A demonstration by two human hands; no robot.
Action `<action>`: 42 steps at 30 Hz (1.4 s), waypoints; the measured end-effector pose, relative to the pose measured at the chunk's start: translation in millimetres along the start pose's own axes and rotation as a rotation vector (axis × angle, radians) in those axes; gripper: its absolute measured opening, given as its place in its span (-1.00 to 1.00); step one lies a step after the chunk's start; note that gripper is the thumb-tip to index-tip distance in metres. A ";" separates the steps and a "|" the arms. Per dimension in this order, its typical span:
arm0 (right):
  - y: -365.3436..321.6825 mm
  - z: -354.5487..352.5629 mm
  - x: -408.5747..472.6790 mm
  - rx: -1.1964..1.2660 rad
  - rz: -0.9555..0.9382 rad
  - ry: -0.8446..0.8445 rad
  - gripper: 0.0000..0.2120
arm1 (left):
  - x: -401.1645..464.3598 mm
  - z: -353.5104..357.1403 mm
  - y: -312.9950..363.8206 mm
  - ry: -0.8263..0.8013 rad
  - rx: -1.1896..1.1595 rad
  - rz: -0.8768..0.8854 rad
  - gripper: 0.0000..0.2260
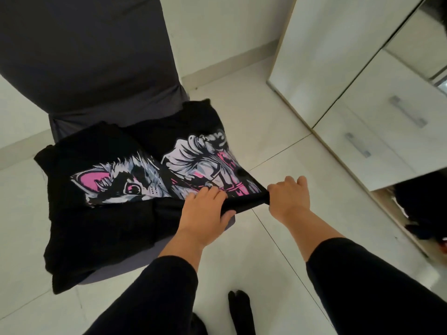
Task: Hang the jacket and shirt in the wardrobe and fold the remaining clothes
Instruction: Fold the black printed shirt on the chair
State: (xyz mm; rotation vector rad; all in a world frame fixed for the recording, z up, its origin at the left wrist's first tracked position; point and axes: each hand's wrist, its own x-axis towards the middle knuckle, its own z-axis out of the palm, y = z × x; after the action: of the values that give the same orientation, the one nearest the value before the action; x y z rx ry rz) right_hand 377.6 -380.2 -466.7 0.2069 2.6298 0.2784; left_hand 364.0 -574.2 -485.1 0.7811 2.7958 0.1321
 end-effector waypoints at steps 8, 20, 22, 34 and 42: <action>9.1 -7.2 -1.1 0.286 0.227 -0.180 -0.83 | 1.6 -19.3 2.0 0.009 -0.128 -0.032 -0.72; -3.3 -46.1 67.3 0.513 0.197 0.149 -0.71 | 28.7 -24.8 -40.0 0.139 -0.107 -0.275 -0.73; -11.5 -43.1 77.6 0.607 0.206 0.197 -0.66 | 36.2 -22.8 -47.1 0.137 -0.140 -0.298 -0.72; -86.7 -13.0 72.5 0.698 -0.069 0.116 -0.72 | 21.9 -5.8 -69.2 0.016 -0.291 -0.313 -0.67; -123.4 -29.3 44.2 0.367 -0.372 0.256 -0.69 | -28.5 -15.1 -117.9 0.014 -0.227 -0.457 -0.71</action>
State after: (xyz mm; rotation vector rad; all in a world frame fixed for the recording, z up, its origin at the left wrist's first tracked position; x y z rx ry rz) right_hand 313.1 -495.7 -490.0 -0.2131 2.8836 -0.3262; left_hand 325.0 -690.0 -482.4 0.0837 2.8217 0.3628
